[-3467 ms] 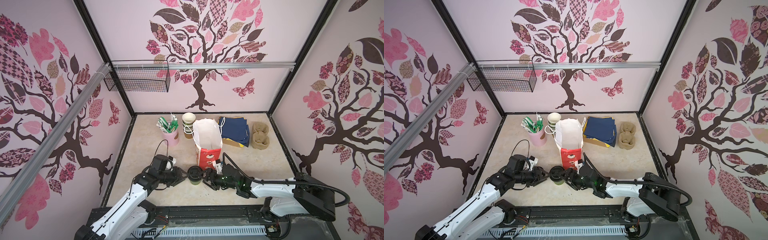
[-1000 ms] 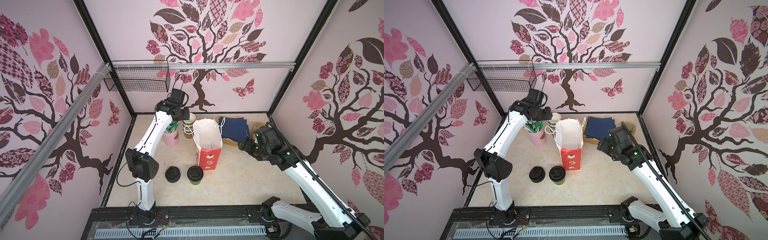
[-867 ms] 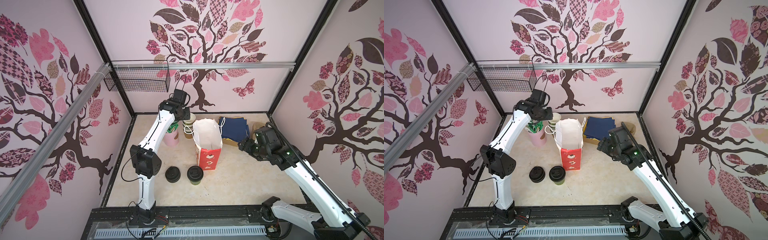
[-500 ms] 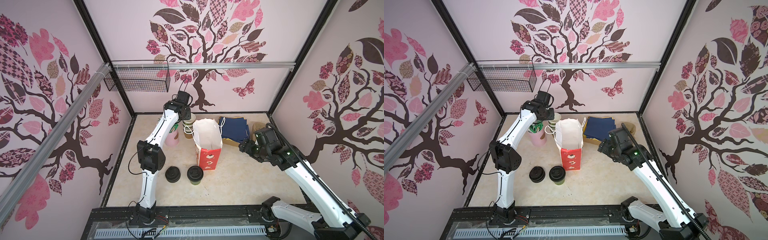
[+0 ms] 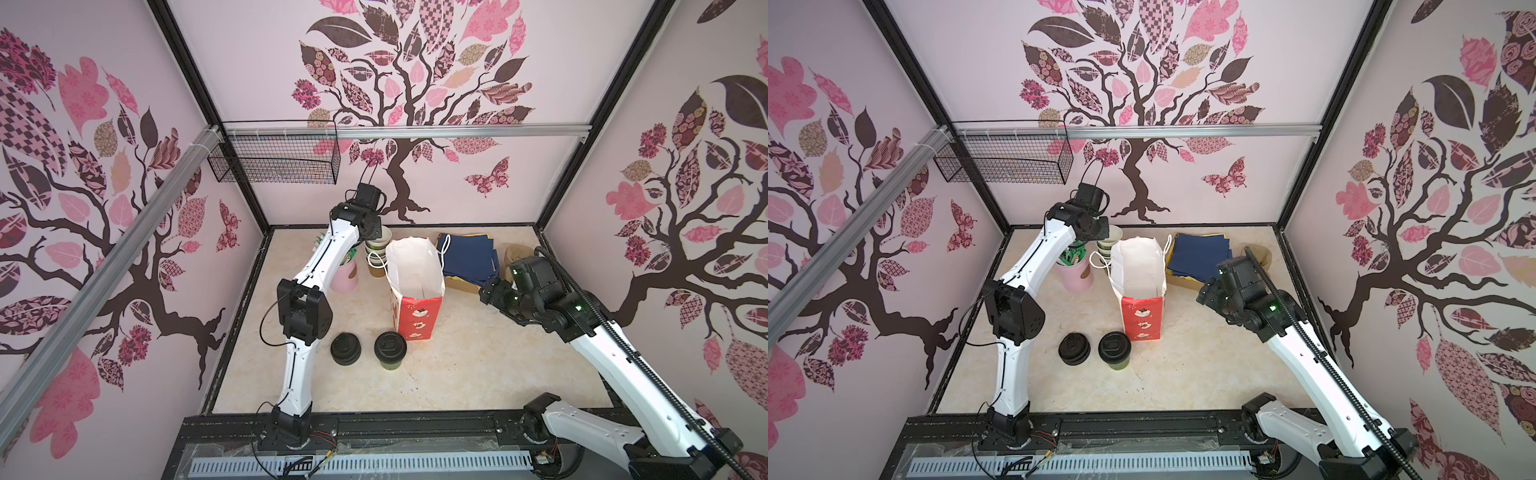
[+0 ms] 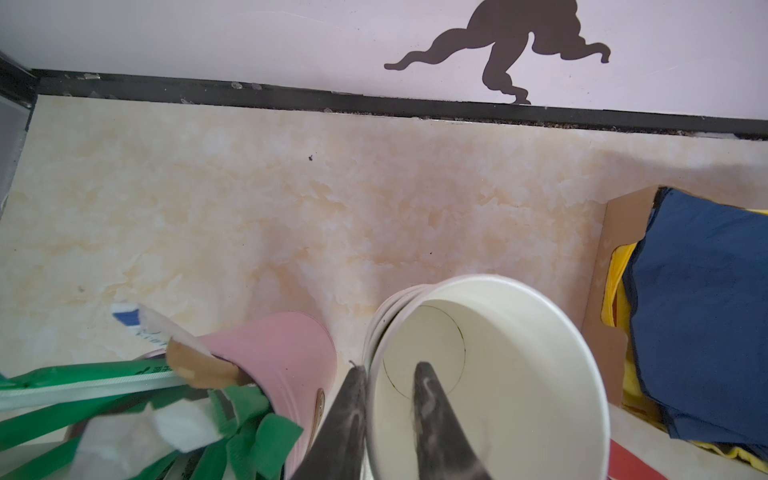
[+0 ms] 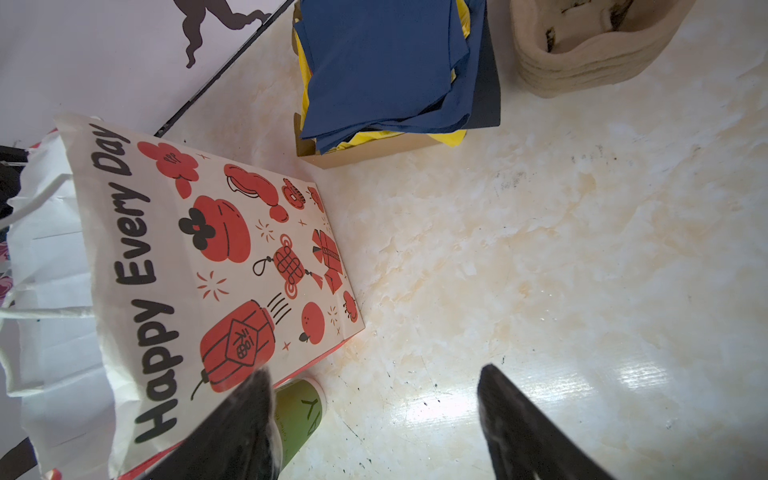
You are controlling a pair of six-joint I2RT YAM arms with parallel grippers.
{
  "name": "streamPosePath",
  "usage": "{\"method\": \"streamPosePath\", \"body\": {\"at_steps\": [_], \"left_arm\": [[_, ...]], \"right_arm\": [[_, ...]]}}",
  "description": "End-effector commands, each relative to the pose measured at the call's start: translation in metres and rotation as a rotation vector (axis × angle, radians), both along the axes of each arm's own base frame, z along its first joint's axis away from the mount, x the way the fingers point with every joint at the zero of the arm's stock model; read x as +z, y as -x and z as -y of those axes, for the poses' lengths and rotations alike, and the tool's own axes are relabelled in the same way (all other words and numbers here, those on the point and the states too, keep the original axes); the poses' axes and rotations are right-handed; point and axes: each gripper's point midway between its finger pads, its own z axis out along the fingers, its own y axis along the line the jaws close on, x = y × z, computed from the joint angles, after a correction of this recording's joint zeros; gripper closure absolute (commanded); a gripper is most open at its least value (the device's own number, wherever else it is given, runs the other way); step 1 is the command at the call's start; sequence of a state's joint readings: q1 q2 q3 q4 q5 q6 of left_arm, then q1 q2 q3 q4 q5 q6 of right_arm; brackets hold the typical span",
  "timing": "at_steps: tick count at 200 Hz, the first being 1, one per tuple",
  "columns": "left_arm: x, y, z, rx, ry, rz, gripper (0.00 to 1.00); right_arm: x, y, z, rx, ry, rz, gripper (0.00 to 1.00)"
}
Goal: Pack the takeout coffee
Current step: 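Lower the left gripper onto the top white paper cup rim and grip it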
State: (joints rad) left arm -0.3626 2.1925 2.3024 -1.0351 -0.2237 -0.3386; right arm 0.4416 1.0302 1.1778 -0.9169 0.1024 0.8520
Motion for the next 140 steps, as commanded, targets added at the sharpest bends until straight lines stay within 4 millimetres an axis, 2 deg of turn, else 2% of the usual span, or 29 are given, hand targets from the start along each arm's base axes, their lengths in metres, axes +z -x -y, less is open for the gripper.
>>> {"method": "streamPosePath", "body": {"at_steps": [1, 35, 140], "left_arm": [[0.009, -0.008, 0.001, 0.003, -0.001, 0.041, 0.81], [0.008, -0.008, -0.001, 0.009, -0.002, 0.042, 0.84], [-0.009, -0.007, -0.004, 0.003, -0.008, -0.006, 0.84]], "right_arm": [[0.013, 0.004, 0.007, -0.027, -0.008, 0.022, 0.19], [0.015, 0.004, 0.007, -0.035, -0.015, 0.026, 0.19], [0.015, 0.006, 0.008, -0.047, -0.028, 0.027, 0.19]]}}
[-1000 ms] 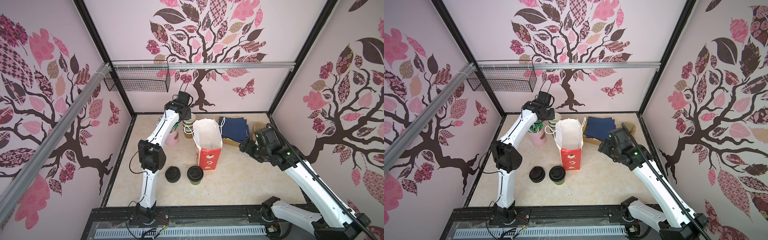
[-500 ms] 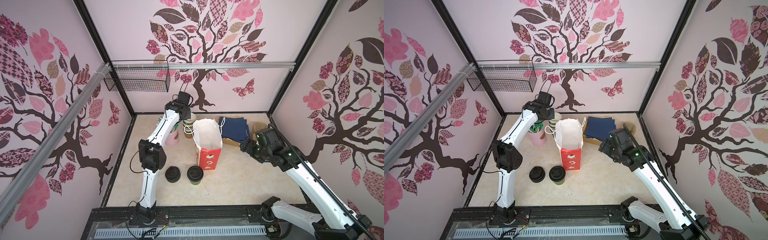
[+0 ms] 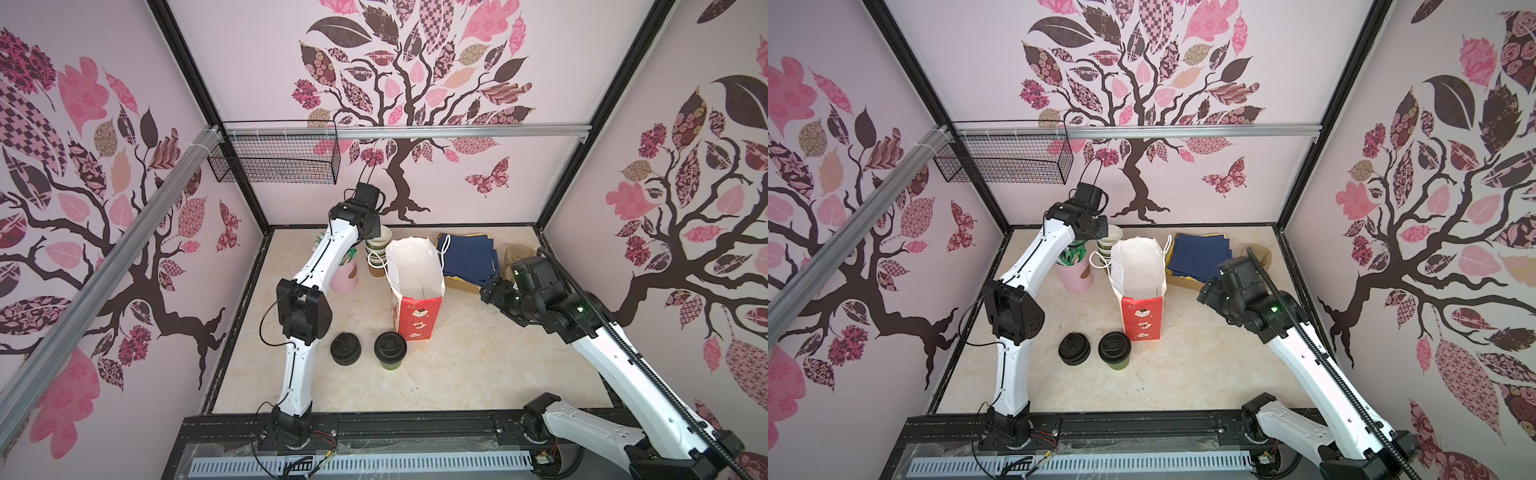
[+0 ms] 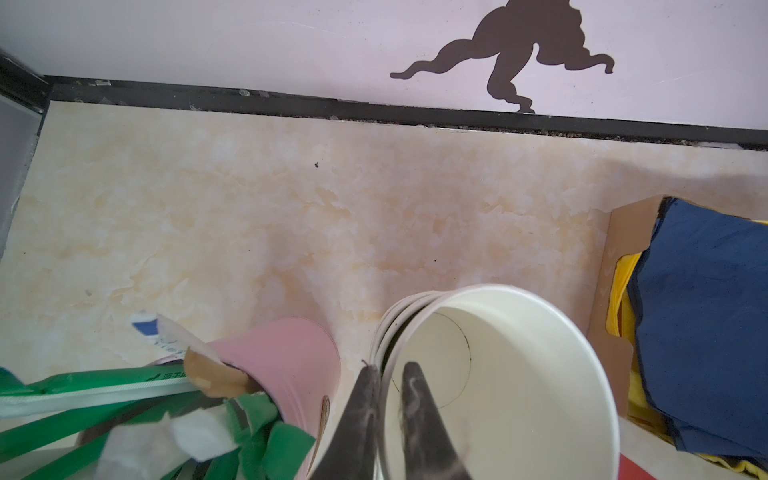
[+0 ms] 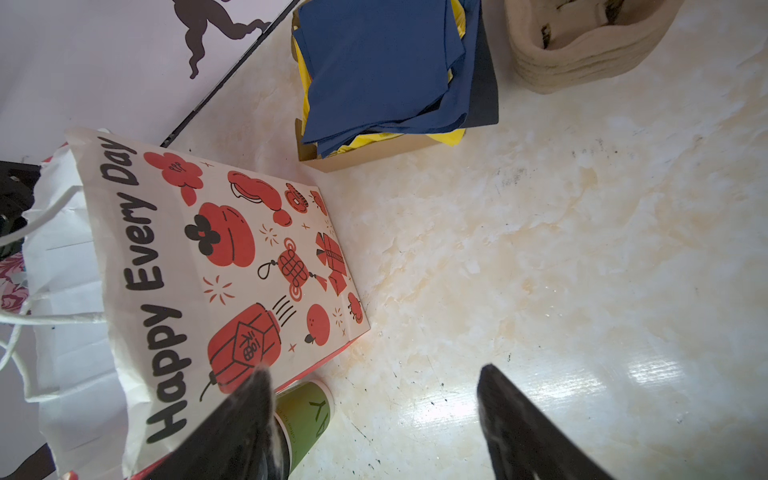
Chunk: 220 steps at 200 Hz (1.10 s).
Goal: Pack the takeout coffee
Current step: 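Lower the left gripper onto the top white paper cup rim and grip it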
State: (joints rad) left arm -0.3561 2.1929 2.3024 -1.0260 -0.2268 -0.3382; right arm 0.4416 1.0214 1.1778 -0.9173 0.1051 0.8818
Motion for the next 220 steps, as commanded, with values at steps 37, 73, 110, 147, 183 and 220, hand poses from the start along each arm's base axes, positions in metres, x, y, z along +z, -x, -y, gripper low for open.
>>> {"method": "streamPosePath", "body": {"at_steps": [37, 73, 110, 147, 183, 220], "left_arm": [[-0.013, -0.003, -0.002, -0.003, -0.02, -0.022, 0.81], [-0.012, -0.003, -0.004, 0.001, -0.024, -0.014, 0.81], [-0.015, -0.003, -0.004, -0.001, -0.028, -0.019, 0.86], [-0.018, -0.002, -0.005, -0.002, -0.031, -0.028, 0.88], [-0.024, -0.001, -0.006, -0.006, -0.049, -0.044, 0.92], [-0.01, 0.0, -0.005, -0.004, -0.019, -0.014, 0.97]], "right_arm": [[0.013, 0.005, 0.007, -0.028, -0.011, 0.026, 0.19], [0.014, 0.005, 0.01, -0.04, -0.006, 0.03, 0.19], [0.014, 0.006, 0.011, -0.047, -0.009, 0.032, 0.19], [0.014, 0.007, 0.012, -0.054, -0.011, 0.033, 0.19], [0.016, 0.008, 0.013, -0.062, -0.015, 0.041, 0.19], [0.02, 0.009, 0.015, -0.069, -0.018, 0.052, 0.19]]}}
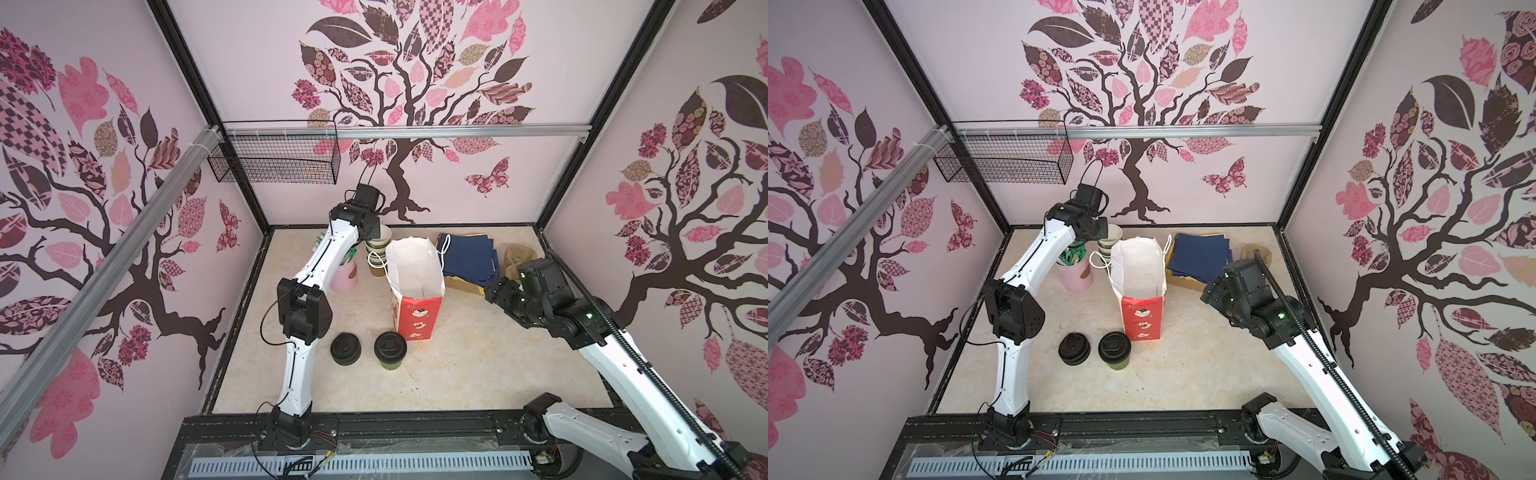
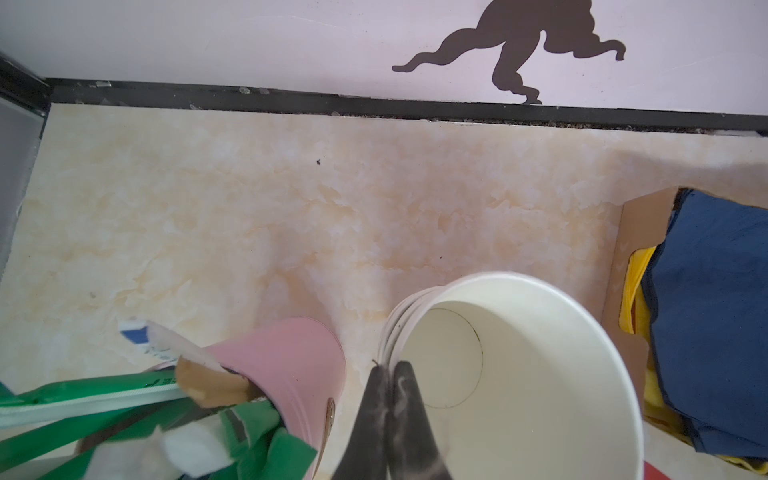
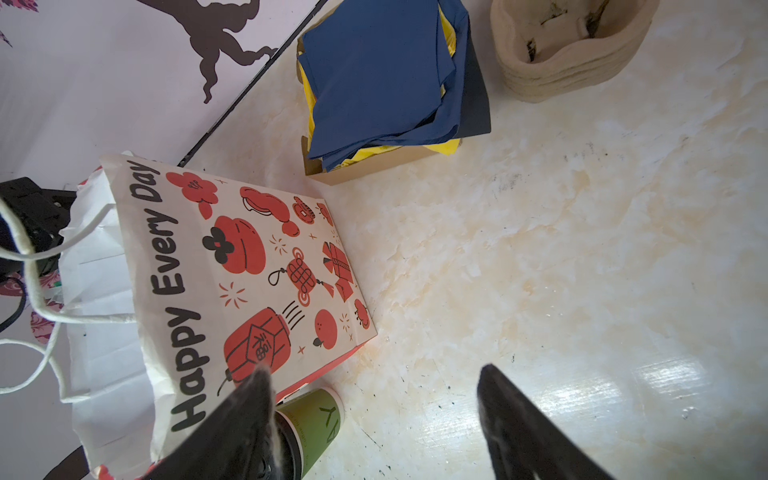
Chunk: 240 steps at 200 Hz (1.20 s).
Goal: Pack the takeout coffee
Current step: 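Lower the left gripper onto the top white paper cup rim and grip it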
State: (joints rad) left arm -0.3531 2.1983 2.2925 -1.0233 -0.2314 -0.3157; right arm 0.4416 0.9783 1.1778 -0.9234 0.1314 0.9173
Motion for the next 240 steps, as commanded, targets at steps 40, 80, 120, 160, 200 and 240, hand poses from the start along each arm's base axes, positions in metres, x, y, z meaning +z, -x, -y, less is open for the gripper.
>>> {"method": "streamPosePath", "body": {"at_steps": [40, 80, 120, 160, 200, 240], "left_arm": [[0.014, 0.003, -0.002, 0.014, 0.063, 0.027, 1.0], [0.025, 0.005, -0.006, 0.024, 0.1, 0.042, 1.0], [0.034, 0.007, -0.008, 0.033, 0.129, 0.054, 1.0], [0.037, 0.009, -0.008, 0.041, 0.173, 0.058, 1.0], [0.051, 0.011, -0.011, 0.048, 0.182, 0.088, 1.0], [0.078, 0.019, -0.019, 0.055, 0.168, 0.139, 1.0]], "right_arm": [[0.011, 0.008, 0.01, -0.034, 0.001, 0.021, 0.19], [0.009, 0.01, 0.011, -0.039, -0.004, 0.02, 0.19], [0.011, 0.01, 0.011, -0.039, -0.008, 0.024, 0.19], [0.011, 0.012, 0.011, -0.036, -0.009, 0.022, 0.19], [0.014, 0.013, 0.012, -0.033, -0.01, 0.027, 0.19], [0.023, 0.015, 0.011, -0.011, -0.012, 0.06, 0.18]]}}
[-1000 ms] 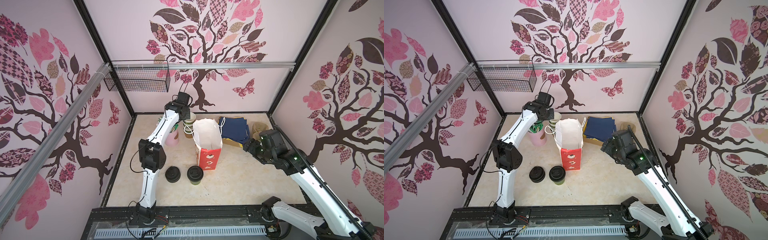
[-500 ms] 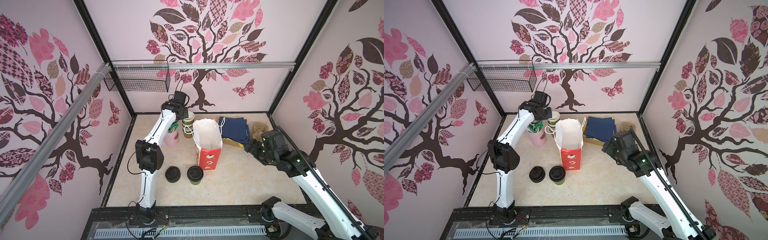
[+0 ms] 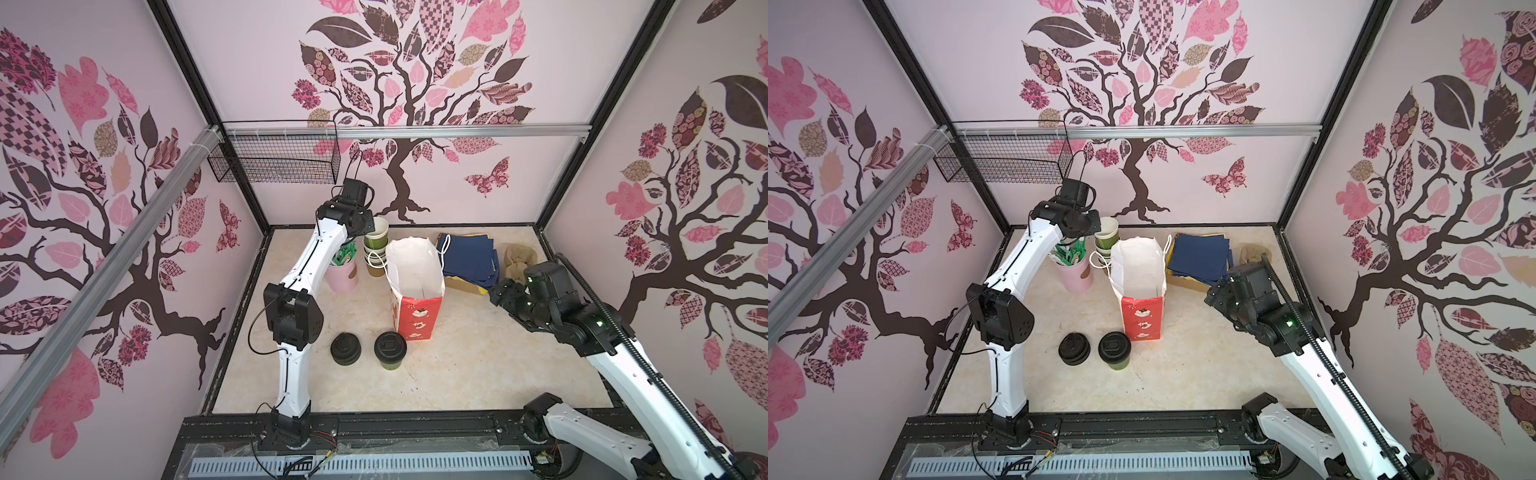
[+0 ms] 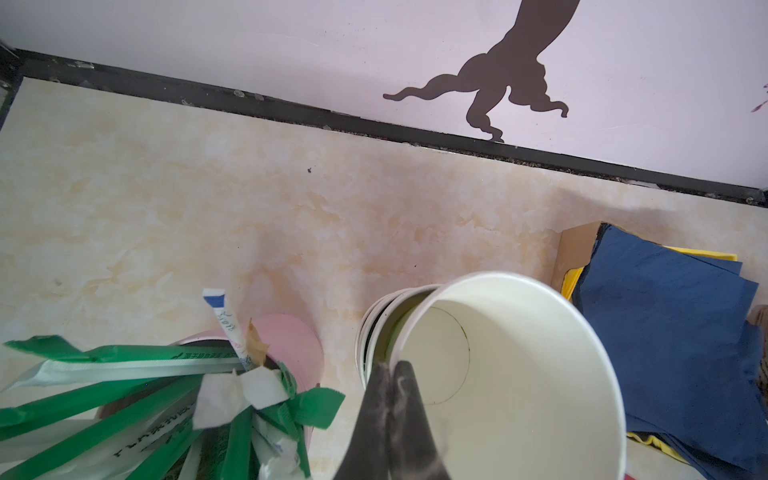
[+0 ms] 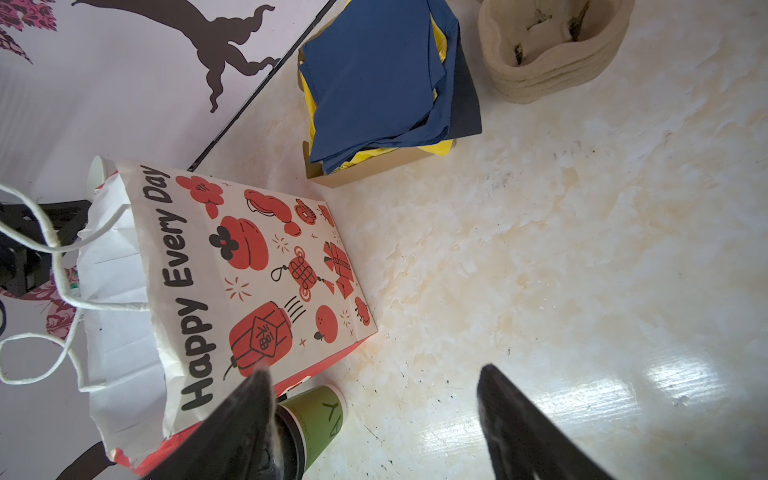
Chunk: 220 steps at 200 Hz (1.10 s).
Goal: Pack the takeout coffee
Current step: 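Lower the left gripper onto the top white paper cup rim and grip it, then lift the white paper cup off the stack with the left gripper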
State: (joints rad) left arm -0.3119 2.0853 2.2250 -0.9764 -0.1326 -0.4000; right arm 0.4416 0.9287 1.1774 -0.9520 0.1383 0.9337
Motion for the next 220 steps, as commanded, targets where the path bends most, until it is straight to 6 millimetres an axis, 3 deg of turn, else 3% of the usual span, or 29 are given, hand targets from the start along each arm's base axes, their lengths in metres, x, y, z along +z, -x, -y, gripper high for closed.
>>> {"method": "streamPosePath", "body": {"at_steps": [1, 82, 112, 161, 184, 187, 220], "left_arm": [[0.04, 0.01, -0.01, 0.019, 0.01, 0.079, 1.0], [0.099, 0.038, -0.026, 0.024, -0.01, 0.175, 1.0], [0.118, 0.066, -0.035, 0.008, -0.031, 0.185, 1.0], [0.137, 0.131, -0.065, 0.038, -0.077, 0.186, 1.0], [0.133, 0.169, -0.083, 0.06, -0.118, 0.157, 1.0], [0.123, 0.174, -0.086, 0.059, -0.13, 0.129, 1.0], [0.087, 0.239, -0.104, 0.07, -0.147, 0.018, 1.0]], "right_arm": [[0.016, 0.004, 0.004, 0.007, 0.003, 0.042, 0.18], [0.028, 0.007, 0.007, 0.028, 0.016, 0.076, 0.17], [0.027, 0.009, 0.006, 0.039, 0.021, 0.078, 0.17], [0.024, 0.013, 0.003, 0.075, 0.017, 0.079, 0.17], [0.022, 0.015, 0.001, 0.098, 0.016, 0.076, 0.17], [0.022, 0.016, 0.0, 0.103, 0.017, 0.076, 0.17], [0.016, 0.023, -0.001, 0.136, 0.021, 0.067, 0.16]]}}
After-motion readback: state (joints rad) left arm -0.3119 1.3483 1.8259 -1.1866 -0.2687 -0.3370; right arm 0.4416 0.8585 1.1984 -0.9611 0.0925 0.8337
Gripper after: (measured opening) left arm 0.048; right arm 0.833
